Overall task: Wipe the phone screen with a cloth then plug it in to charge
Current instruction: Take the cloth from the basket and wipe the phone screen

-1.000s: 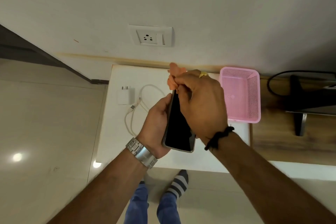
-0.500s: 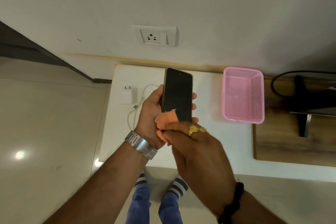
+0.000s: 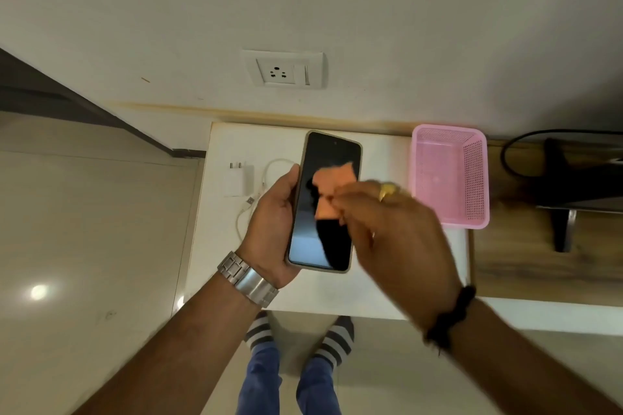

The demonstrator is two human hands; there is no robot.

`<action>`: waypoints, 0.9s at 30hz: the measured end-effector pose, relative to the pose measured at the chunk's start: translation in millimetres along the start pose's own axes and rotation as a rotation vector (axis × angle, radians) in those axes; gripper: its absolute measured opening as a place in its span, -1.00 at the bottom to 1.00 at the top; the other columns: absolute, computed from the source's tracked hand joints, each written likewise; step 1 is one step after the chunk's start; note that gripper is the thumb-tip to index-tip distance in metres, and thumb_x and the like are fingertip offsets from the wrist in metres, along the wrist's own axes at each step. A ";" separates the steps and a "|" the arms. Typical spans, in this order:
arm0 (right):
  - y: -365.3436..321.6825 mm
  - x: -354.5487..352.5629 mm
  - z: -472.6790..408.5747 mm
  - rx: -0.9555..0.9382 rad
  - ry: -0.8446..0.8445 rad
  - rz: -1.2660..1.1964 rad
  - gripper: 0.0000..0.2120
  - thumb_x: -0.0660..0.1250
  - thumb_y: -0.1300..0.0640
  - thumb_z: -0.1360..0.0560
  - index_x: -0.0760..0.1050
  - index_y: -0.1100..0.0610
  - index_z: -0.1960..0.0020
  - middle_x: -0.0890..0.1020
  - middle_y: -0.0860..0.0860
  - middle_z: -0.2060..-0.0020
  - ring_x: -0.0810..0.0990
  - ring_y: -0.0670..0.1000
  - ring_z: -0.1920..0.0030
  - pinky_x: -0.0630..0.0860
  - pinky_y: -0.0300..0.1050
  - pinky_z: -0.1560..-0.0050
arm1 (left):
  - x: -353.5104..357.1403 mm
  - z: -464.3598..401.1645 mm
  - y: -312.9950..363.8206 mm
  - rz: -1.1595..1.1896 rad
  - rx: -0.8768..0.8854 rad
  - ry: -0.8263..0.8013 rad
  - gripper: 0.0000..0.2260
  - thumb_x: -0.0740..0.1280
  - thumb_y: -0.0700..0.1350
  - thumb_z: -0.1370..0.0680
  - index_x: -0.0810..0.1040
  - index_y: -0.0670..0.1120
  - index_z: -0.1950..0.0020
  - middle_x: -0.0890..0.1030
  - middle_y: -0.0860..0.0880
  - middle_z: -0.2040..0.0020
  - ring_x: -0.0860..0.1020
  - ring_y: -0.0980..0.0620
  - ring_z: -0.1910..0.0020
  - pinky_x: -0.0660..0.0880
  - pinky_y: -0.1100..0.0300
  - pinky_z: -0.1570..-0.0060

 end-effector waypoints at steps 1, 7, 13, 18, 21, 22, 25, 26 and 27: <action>10.8 -9.0 -14.7 0.032 0.072 0.030 -0.86 0.33 0.25 -0.49 0.67 0.19 0.04 0.71 0.14 0.10 0.66 0.18 0.15 0.65 0.10 0.15 | 0.7 -0.7 -2.1 -0.034 -0.003 0.006 -0.50 0.12 0.23 -0.66 0.74 -0.03 -0.19 0.73 -0.15 -0.15 0.72 -0.16 -0.04 0.66 -0.14 -0.04; -4.6 14.2 9.2 -0.077 0.030 -0.004 -0.74 0.50 0.29 -0.36 0.56 0.17 -0.01 0.70 0.15 0.24 0.68 0.13 0.33 0.68 0.06 0.33 | -3.2 -2.1 5.8 0.013 -0.024 0.055 -0.44 0.05 0.25 -0.68 0.68 -0.08 -0.30 0.66 -0.25 -0.28 0.67 -0.19 -0.14 0.58 -0.12 -0.20; 17.8 -4.2 -11.7 -0.082 0.007 0.123 -0.75 0.25 0.28 -0.48 0.65 0.13 -0.05 0.70 0.09 0.07 0.67 0.13 0.14 0.66 0.05 0.17 | -1.9 0.7 -4.7 -0.019 -0.052 -0.012 -0.48 0.07 0.22 -0.69 0.66 -0.08 -0.32 0.69 -0.21 -0.23 0.69 -0.21 -0.13 0.64 -0.21 -0.08; 6.2 4.8 1.3 -0.057 -0.034 0.073 -0.78 0.33 0.27 -0.47 0.66 0.13 -0.07 0.71 0.08 0.08 0.67 0.09 0.13 0.67 0.03 0.12 | -2.0 -2.6 5.7 -0.005 -0.020 -0.015 -0.45 0.03 0.24 -0.70 0.68 -0.05 -0.30 0.70 -0.19 -0.21 0.70 -0.17 -0.09 0.65 -0.15 -0.09; -13.9 14.4 37.3 -0.145 -0.181 0.018 -0.70 0.50 0.29 -0.35 0.67 0.10 -0.06 0.71 0.05 0.13 0.69 0.06 0.21 0.69 -0.06 0.21 | -5.1 0.5 5.8 -0.002 -0.025 -0.001 -0.41 0.03 0.25 -0.69 0.59 -0.11 -0.40 0.62 -0.25 -0.34 0.67 -0.18 -0.16 0.61 -0.12 -0.17; -7.7 11.7 28.8 -0.160 -0.157 0.049 -0.71 0.47 0.29 -0.37 0.67 0.07 -0.06 0.71 0.02 0.10 0.69 0.05 0.18 0.66 -0.09 0.19 | -3.6 1.7 2.7 0.002 -0.027 0.001 -0.44 0.07 0.24 -0.68 0.63 -0.10 -0.36 0.64 -0.24 -0.31 0.68 -0.18 -0.15 0.63 -0.12 -0.14; 18.3 -10.2 -22.5 -0.030 0.003 0.126 -0.73 0.19 0.16 -0.53 0.65 0.10 -0.07 0.69 0.06 0.02 0.64 0.10 0.06 0.61 -0.01 0.06 | 0.2 1.7 -6.0 -0.046 -0.032 0.013 -0.52 0.13 0.22 -0.66 0.73 -0.04 -0.20 0.72 -0.17 -0.16 0.72 -0.18 -0.05 0.66 -0.21 -0.01; 23.9 -14.0 -32.5 0.010 0.039 0.135 -0.68 0.12 0.12 -0.55 0.64 0.11 -0.08 0.68 0.07 0.01 0.62 0.10 0.03 0.59 0.01 0.02 | 1.8 1.0 -6.5 -0.053 -0.033 0.021 -0.52 0.13 0.22 -0.66 0.73 -0.04 -0.19 0.73 -0.16 -0.15 0.71 -0.19 -0.04 0.66 -0.23 -0.01; 23.1 -12.5 -33.7 0.035 0.045 0.122 -0.66 0.10 0.10 -0.55 0.64 0.12 -0.09 0.68 0.08 0.00 0.62 0.10 0.02 0.58 0.02 -0.01 | 2.5 -0.7 -5.7 -0.046 -0.032 0.034 -0.53 0.14 0.22 -0.66 0.73 -0.04 -0.18 0.72 -0.16 -0.15 0.71 -0.19 -0.04 0.64 -0.22 -0.03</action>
Point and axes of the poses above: each hand's wrist, its own z-axis away from the middle knuckle, its own x-axis out of the palm, y = z × x, the point moved 4 cm from there along -z, towards the middle knuckle
